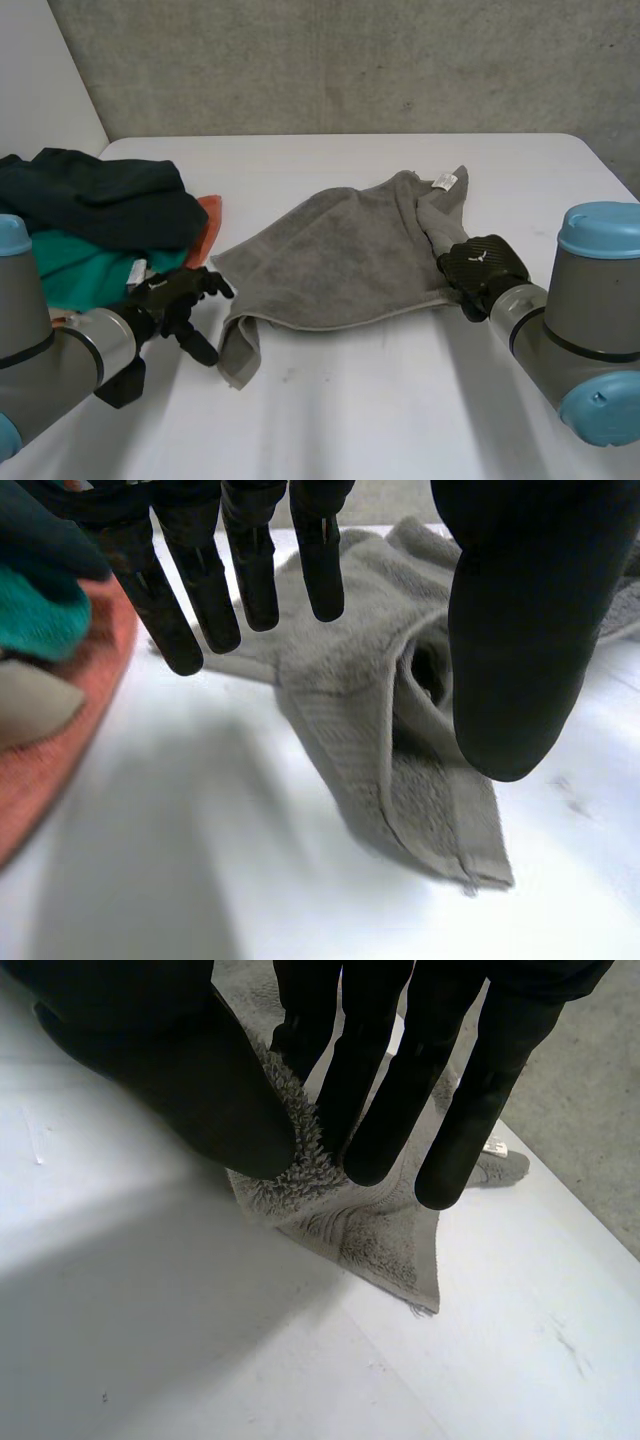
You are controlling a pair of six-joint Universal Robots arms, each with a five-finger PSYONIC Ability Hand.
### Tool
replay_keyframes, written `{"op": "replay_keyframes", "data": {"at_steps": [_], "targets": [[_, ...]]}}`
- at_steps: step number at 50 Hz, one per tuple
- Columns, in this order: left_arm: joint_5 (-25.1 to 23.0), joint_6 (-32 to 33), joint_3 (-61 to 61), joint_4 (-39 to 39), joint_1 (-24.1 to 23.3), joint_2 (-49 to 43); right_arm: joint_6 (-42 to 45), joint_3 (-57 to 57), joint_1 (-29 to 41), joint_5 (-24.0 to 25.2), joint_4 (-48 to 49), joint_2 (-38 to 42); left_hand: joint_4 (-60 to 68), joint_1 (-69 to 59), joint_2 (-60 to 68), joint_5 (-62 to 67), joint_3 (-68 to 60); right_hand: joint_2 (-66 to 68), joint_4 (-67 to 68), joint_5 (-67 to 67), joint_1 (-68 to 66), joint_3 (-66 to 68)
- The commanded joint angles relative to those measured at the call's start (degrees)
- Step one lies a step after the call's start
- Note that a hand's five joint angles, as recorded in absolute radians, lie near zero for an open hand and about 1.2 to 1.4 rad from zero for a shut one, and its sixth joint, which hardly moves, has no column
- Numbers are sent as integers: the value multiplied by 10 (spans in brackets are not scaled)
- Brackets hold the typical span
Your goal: Fold the laundry.
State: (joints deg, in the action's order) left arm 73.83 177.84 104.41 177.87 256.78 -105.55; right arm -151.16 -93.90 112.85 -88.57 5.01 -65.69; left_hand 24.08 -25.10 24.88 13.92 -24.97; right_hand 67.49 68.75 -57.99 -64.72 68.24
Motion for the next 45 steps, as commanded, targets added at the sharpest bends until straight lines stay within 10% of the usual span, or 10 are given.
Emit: {"op": "replay_keyframes", "data": {"at_steps": [1, 5, 10, 18, 28, 45], "targets": [[0, -14, -25, 50, -6, -59, -4, -3, 0, 0, 0, 0, 51, -41, 43, 53, -42, 125, 112, -120, -153, 118], [3, -21, -62, 52, -18, -111, -4, -6, 0, -1, 0, -6, 97, -87, 89, 98, -88, 125, 112, -120, -153, 118], [11, -21, -110, 51, -46, -156, -4, -6, -3, -4, 1, -23, 559, -549, 551, 560, -550, 125, 112, -120, -153, 118], [125, -11, -143, 52, -52, -41, 23, 30, -44, -6, -18, -124, 559, -549, 551, 561, -550, 125, 112, -120, -153, 118], [96, 29, -178, 59, -50, 145, 111, 172, -98, -4, -175, -218, 559, -549, 551, 561, -550, 125, 112, -120, -153, 118], [77, 187, -293, 52, -82, -124, 40, 232, -93, -21, -205, -16, 559, -549, 551, 561, -550, 9, -4, -4, -37, 1]]}}
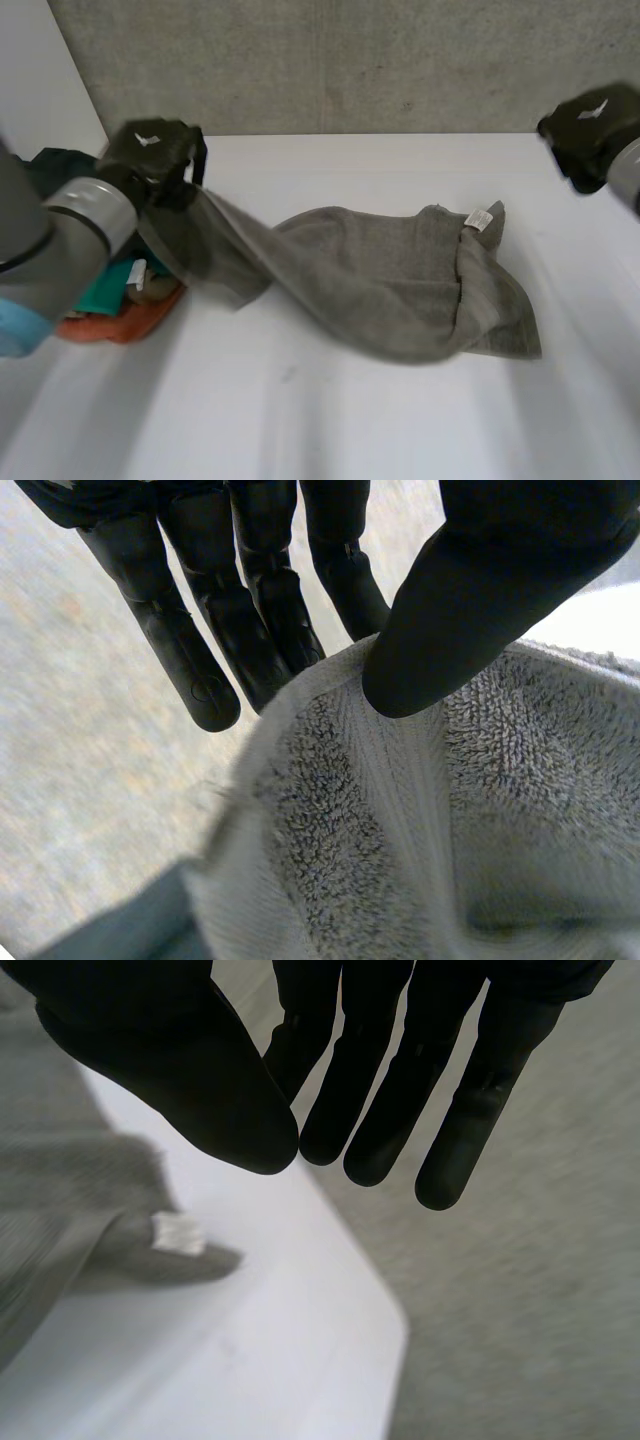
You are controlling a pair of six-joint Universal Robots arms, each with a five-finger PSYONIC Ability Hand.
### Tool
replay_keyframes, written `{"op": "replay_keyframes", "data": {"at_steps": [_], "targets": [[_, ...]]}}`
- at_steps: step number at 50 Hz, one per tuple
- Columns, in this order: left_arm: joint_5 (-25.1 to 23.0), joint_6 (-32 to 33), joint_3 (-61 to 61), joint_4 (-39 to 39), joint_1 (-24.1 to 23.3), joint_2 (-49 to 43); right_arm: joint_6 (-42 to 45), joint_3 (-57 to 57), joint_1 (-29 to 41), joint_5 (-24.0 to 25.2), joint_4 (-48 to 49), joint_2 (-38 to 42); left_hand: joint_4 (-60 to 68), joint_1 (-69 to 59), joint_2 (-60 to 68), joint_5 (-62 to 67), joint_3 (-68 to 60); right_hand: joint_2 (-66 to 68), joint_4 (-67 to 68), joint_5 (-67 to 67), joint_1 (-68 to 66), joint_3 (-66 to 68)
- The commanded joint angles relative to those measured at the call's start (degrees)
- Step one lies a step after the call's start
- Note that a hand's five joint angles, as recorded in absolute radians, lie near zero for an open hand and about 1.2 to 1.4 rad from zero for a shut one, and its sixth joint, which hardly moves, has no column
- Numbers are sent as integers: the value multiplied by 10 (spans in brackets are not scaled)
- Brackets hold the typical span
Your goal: Fold the laundry.
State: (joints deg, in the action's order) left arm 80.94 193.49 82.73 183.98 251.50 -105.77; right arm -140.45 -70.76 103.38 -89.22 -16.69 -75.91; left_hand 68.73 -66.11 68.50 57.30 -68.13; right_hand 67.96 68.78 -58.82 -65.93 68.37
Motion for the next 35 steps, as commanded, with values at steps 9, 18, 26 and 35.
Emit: {"op": "replay_keyframes", "data": {"at_steps": [9, 18, 26, 35], "targets": [[5, 18, -106, -15, -51, -121, -214, -153, -4, -14, 70, 4, 113, -139, 115, 127, -119, -441, -449, 449, 421, -445], [6, 16, -137, -14, -44, -118, -167, -328, -6, 51, 79, -81, 113, -139, 115, 127, -119, -305, -313, 313, 284, -309], [6, 15, -141, -15, -43, -132, -77, -407, -12, 56, 87, -77, 113, -139, 115, 127, -119, -168, -176, 177, 148, -172], [6, -4, -137, -15, -43, -137, -68, -401, -19, 58, 232, 8, 113, -139, 115, 127, -119, -375, -383, 384, 355, -379]]}}
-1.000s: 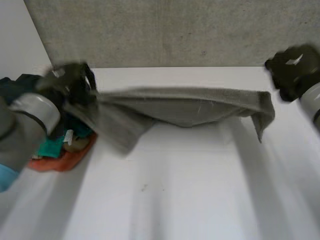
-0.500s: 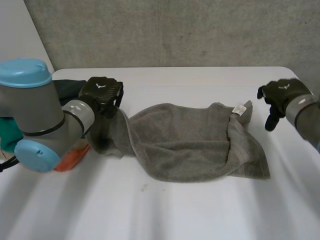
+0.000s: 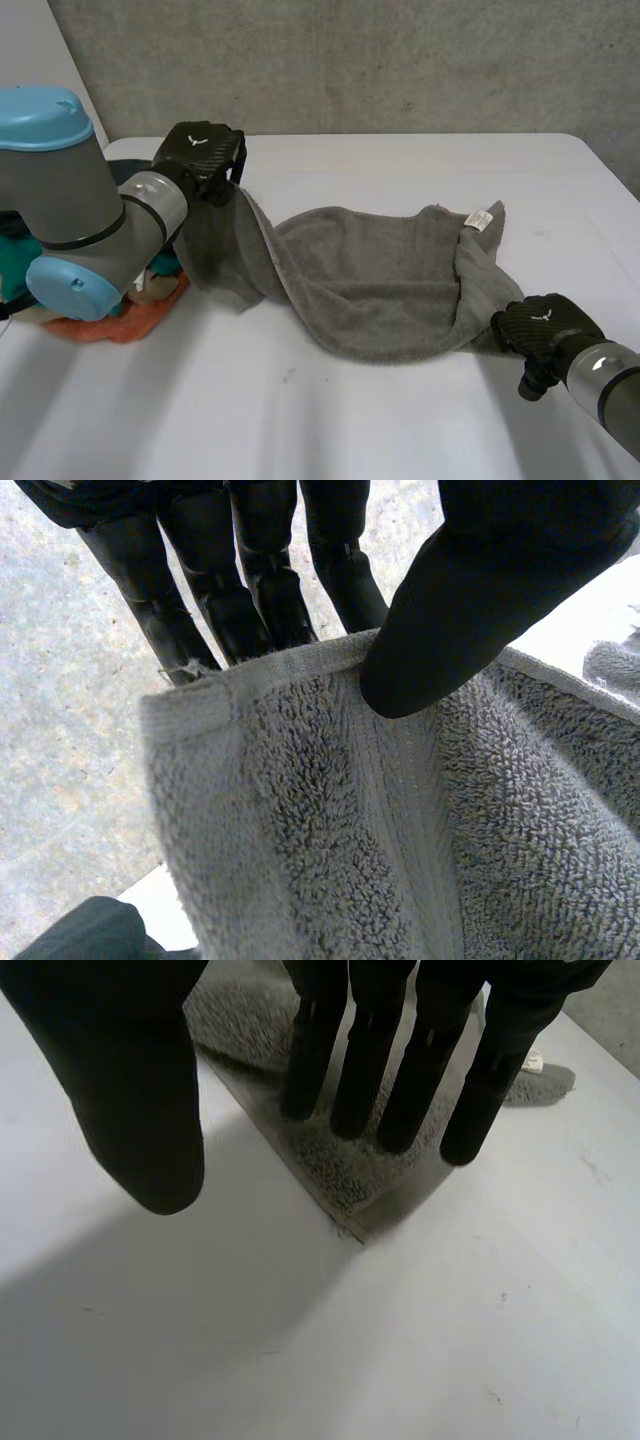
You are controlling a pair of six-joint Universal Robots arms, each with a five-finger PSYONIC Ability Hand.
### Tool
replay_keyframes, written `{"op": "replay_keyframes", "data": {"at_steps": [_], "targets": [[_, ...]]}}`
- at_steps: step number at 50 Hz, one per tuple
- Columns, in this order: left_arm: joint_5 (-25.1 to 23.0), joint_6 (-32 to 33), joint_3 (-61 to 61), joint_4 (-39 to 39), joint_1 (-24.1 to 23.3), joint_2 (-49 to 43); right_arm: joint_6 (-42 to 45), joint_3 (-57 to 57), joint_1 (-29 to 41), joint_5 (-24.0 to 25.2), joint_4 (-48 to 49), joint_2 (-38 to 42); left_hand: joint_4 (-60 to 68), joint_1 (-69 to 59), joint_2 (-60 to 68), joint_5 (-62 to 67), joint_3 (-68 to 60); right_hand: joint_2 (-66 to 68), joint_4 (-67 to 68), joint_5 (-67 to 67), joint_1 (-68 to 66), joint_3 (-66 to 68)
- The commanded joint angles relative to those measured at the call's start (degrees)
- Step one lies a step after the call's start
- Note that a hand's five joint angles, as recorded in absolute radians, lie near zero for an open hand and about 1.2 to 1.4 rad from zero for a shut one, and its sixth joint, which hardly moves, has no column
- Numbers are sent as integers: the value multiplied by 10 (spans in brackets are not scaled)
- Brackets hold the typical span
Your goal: Fold the laundry.
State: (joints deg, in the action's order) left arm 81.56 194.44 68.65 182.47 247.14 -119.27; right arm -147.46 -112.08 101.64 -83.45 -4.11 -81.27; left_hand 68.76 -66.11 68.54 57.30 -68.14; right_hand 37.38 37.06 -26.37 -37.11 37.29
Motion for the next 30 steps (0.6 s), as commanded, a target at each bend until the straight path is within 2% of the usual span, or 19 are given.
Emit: {"op": "replay_keyframes", "data": {"at_steps": [1, 6, 30], "targets": [[0, -14, 3, 0, 2, -2, 7, 18, -1, 0, 130, 79, 112, -139, 115, 127, -119, -91, -88, 81, 88, -90], [0, -14, 7, 0, 3, -2, 7, 50, 0, 2, 163, 122, 112, -139, 115, 127, -119, -86, -83, 76, 84, -85], [-2, -14, 11, 1, 19, -3, 9, 209, 1, 1, 161, 243, 112, -139, 115, 127, -119, 6, 9, -16, -9, 7]]}}
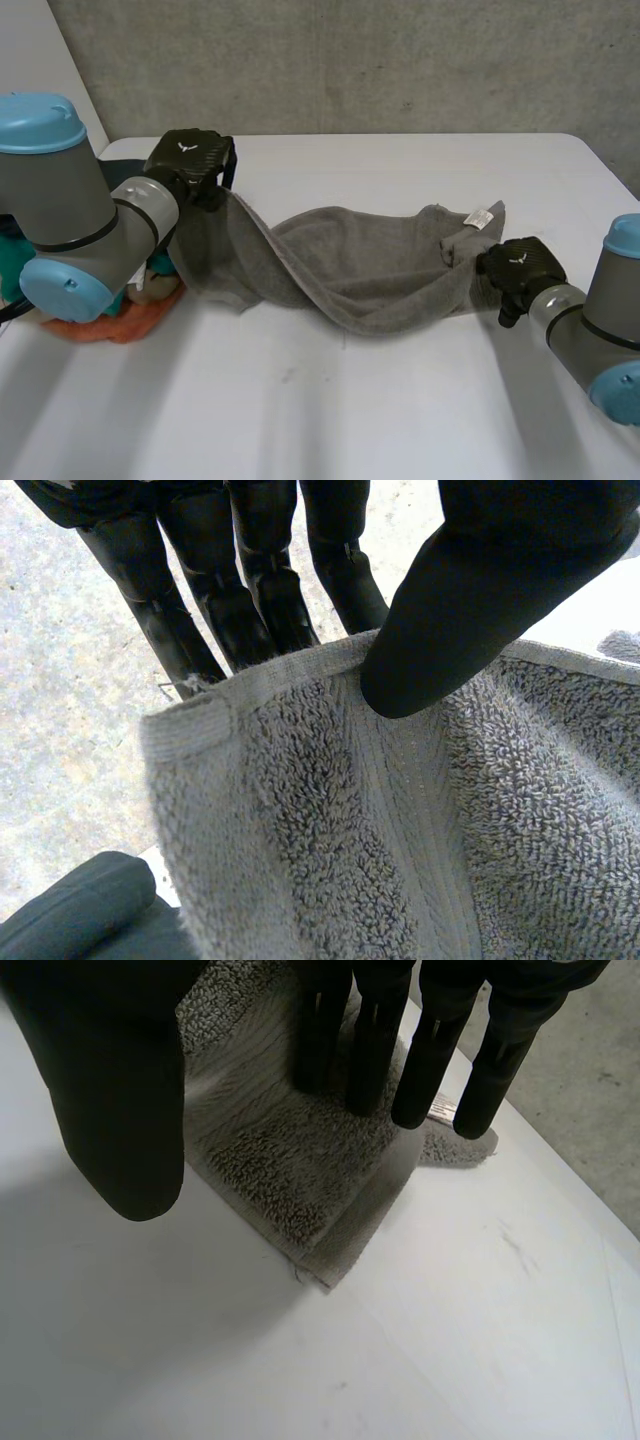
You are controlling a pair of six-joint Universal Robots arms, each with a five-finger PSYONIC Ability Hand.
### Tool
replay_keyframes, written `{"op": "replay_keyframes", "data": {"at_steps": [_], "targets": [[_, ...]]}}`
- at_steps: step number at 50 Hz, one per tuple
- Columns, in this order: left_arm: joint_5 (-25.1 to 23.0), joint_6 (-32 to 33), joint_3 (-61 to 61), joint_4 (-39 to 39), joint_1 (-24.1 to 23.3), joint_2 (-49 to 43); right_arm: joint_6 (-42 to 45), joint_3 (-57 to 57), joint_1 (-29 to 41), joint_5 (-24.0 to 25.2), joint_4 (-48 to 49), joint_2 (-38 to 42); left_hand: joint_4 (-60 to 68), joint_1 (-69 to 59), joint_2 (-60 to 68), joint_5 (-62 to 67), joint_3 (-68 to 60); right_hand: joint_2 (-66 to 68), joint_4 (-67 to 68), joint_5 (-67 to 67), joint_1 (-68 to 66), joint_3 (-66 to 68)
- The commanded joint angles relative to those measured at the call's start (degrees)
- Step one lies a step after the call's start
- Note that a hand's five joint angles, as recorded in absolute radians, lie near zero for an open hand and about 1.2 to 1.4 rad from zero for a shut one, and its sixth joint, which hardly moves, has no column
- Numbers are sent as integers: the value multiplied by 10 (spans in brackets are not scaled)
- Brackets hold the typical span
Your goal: Fold the laundry.
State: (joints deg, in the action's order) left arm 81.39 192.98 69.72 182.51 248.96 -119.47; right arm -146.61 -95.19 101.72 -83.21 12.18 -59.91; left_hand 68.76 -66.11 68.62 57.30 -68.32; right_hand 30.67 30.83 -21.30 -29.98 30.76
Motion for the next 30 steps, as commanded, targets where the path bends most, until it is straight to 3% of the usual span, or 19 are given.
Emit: {"op": "replay_keyframes", "data": {"at_steps": [1, 22, 24, 25, 26, 30], "targets": [[0, 0, 1, 0, 1, -1, 0, 46, 1, -1, -1, 33, 112, -139, 114, 127, -117, 78, 77, -72, -85, 77], [0, -1, 1, -1, 23, -2, 28, 209, 2, -5, -35, 154, 112, -139, 114, 127, -117, 117, 115, -111, -124, 116], [1, -1, 1, -1, 25, -2, 30, 220, 2, -5, -35, 161, 112, -139, 114, 127, -117, 179, 177, -173, -186, 178], [1, -1, 1, -1, 25, -2, 30, 230, 2, -6, -35, 164, 112, -139, 114, 127, -117, 377, 376, -371, -384, 377], [1, -1, 2, -1, 26, -2, 30, 235, 1, -9, -35, 163, 112, -139, 114, 127, -117, 492, 491, -486, -499, 491], [1, 0, 7, -1, 26, -2, 20, 243, -4, -12, -25, 145, 112, -139, 114, 127, -117, 493, 492, -487, -500, 492]]}}
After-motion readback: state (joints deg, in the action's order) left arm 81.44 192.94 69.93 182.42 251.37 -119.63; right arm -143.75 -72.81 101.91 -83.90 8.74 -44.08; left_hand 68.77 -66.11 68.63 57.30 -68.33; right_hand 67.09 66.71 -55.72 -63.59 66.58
